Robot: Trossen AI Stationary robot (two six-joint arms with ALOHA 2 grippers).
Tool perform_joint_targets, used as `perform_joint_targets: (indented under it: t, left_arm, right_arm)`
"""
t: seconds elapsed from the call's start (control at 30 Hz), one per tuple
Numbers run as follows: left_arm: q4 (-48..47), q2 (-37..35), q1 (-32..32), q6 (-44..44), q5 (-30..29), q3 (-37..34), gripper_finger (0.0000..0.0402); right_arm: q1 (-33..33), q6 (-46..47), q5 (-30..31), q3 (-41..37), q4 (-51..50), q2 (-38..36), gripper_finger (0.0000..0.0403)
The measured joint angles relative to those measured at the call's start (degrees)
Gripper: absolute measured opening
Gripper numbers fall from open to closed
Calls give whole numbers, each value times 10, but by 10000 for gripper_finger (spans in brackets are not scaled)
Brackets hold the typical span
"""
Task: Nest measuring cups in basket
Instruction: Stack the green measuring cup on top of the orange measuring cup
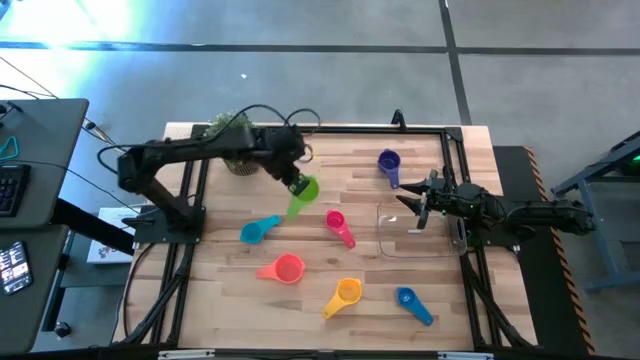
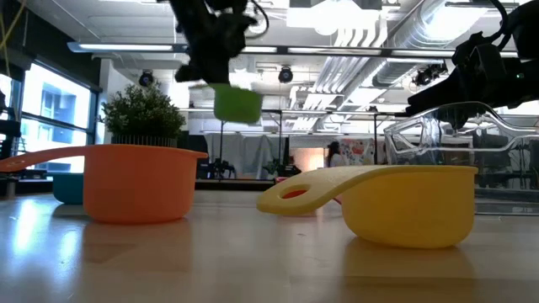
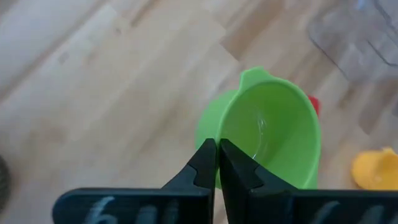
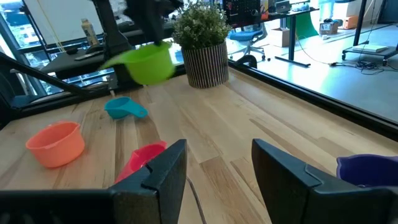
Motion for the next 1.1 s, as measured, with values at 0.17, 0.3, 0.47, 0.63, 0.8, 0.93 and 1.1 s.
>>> perform_joint_targets:
  t: [0.17, 0.3, 0.47, 0.63, 0.8, 0.93, 1.1]
  left_arm:
    - [-23, -45, -76, -90, -20, -18, 1]
    - [-48, -64, -144, -163, -59, -20, 1]
    - [-73, -78, -220, -224, -96, -20, 1]
    - [-87, -79, -267, -248, -108, -20, 1]
    - [-103, -79, -315, -227, -108, -20, 1]
    - [-109, -79, -351, -190, -109, -20, 1]
    - [-100, -69, -382, -145, -121, -20, 1]
  right_arm:
    - [0, 0, 0, 0, 0, 0, 174]
    - [0, 0, 0, 0, 0, 0, 174]
    - [0, 0, 0, 0, 0, 0, 174]
    - [0, 0, 0, 0, 0, 0, 174]
    - [0, 0, 0, 0, 0, 0, 174]
    - [0, 0, 0, 0, 0, 0, 174]
    - [0, 0, 0, 0, 0, 0, 174]
